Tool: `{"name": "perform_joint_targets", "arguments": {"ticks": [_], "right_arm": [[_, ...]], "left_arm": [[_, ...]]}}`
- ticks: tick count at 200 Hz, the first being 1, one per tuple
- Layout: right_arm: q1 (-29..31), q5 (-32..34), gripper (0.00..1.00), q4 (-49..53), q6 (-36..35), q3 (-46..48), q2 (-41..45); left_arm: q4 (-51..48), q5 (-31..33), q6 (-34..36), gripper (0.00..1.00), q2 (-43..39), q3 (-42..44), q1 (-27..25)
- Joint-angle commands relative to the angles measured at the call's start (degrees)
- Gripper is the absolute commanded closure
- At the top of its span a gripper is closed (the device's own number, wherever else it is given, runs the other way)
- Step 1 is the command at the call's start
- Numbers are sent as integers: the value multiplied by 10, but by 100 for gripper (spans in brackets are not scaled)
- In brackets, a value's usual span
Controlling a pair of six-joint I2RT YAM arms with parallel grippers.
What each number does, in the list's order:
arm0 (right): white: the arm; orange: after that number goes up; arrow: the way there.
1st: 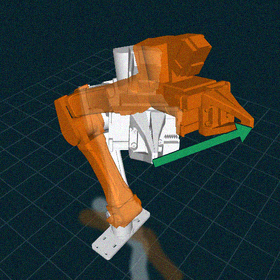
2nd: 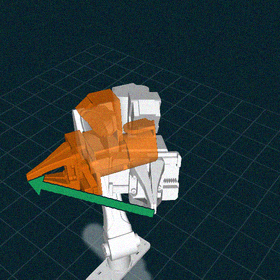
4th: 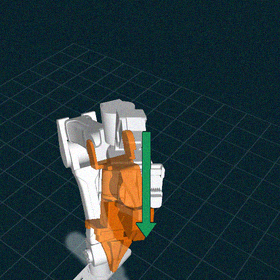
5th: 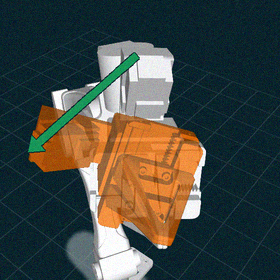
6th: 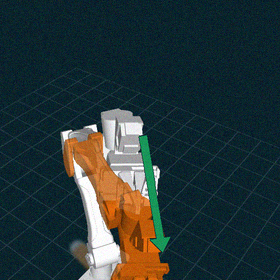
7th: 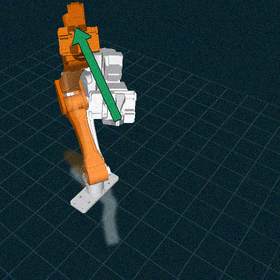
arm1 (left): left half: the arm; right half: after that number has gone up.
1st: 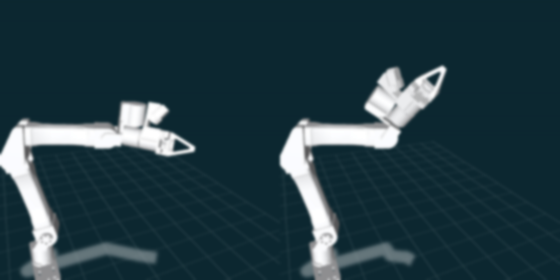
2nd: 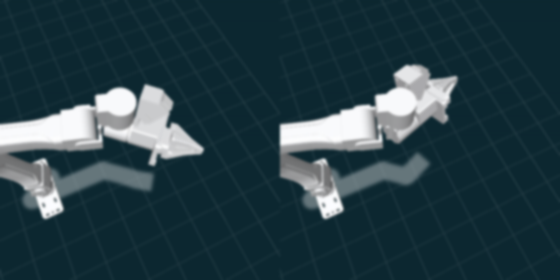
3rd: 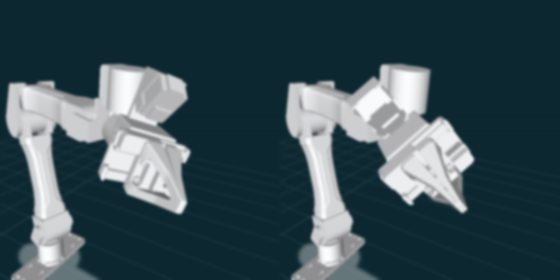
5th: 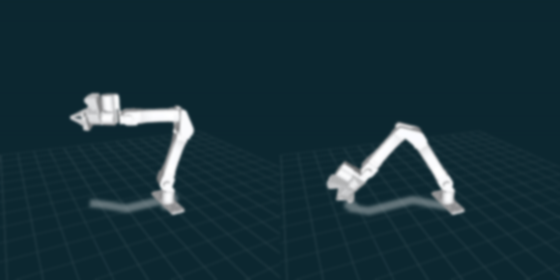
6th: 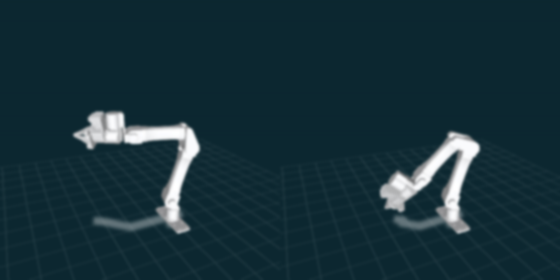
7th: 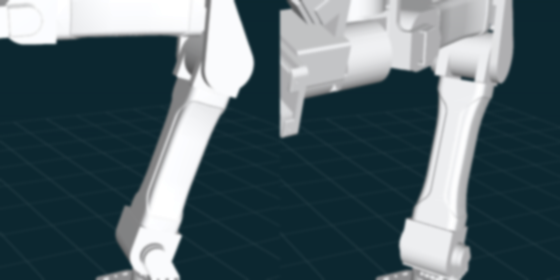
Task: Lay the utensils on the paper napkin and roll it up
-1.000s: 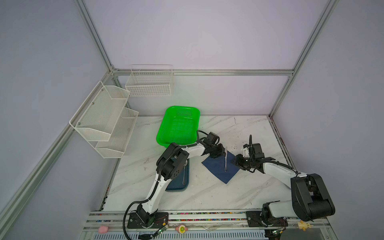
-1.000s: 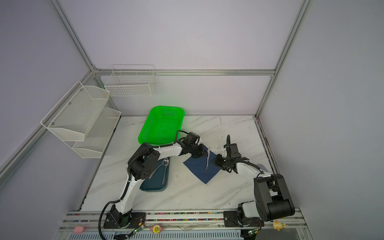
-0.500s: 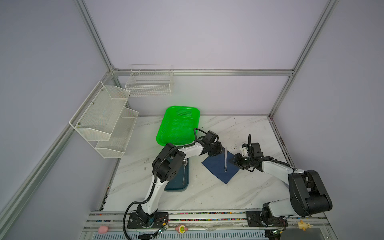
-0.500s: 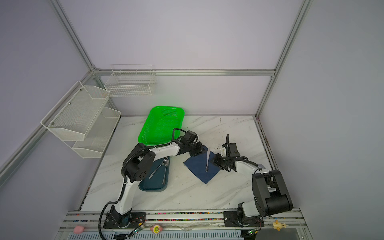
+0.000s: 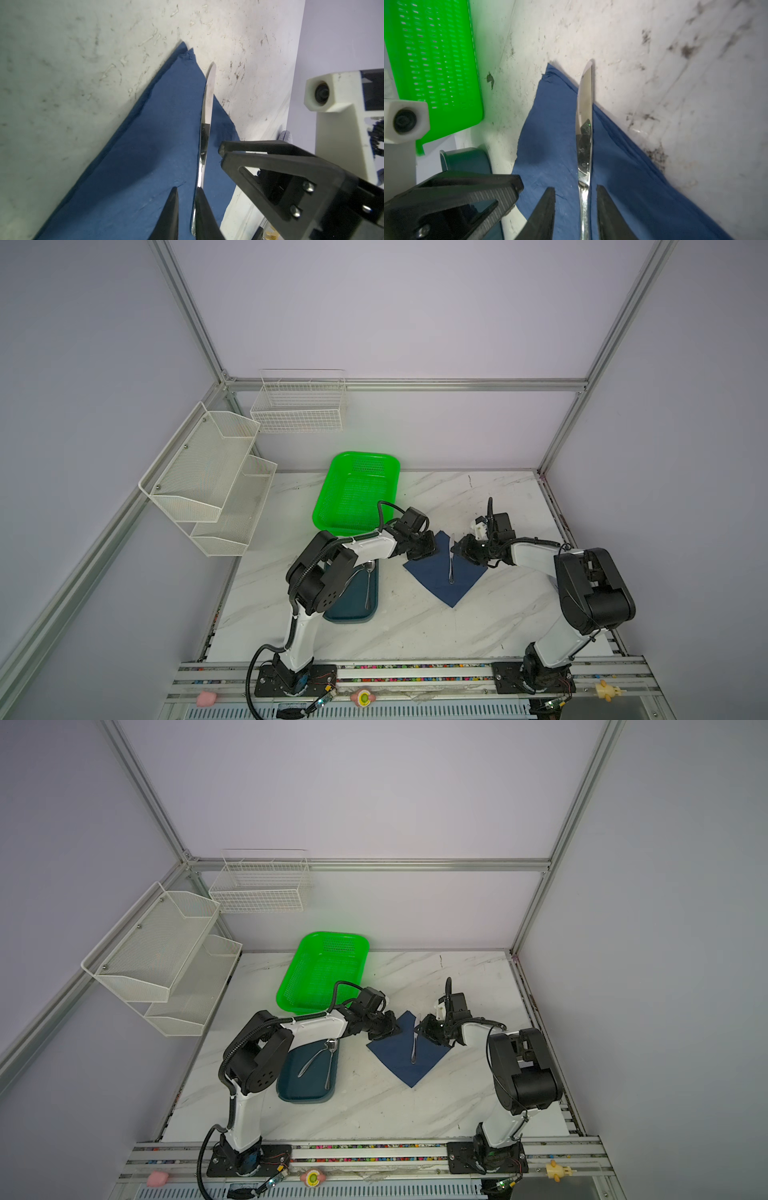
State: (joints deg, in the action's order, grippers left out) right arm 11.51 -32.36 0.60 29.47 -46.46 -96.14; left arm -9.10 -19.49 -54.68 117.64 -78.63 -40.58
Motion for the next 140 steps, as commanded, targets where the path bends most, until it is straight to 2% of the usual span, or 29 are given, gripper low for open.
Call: {"name": "perform_joint_targets", "arguments": {"ticks": [1, 140], "right_arm": [[0, 0, 64, -6, -9, -12, -11], [22, 1, 66, -10, -15, -41, -52]], "left_arm": [[4, -6, 18, 84, -14, 20, 1], [-21, -9, 30, 85, 15, 8, 3]]}}
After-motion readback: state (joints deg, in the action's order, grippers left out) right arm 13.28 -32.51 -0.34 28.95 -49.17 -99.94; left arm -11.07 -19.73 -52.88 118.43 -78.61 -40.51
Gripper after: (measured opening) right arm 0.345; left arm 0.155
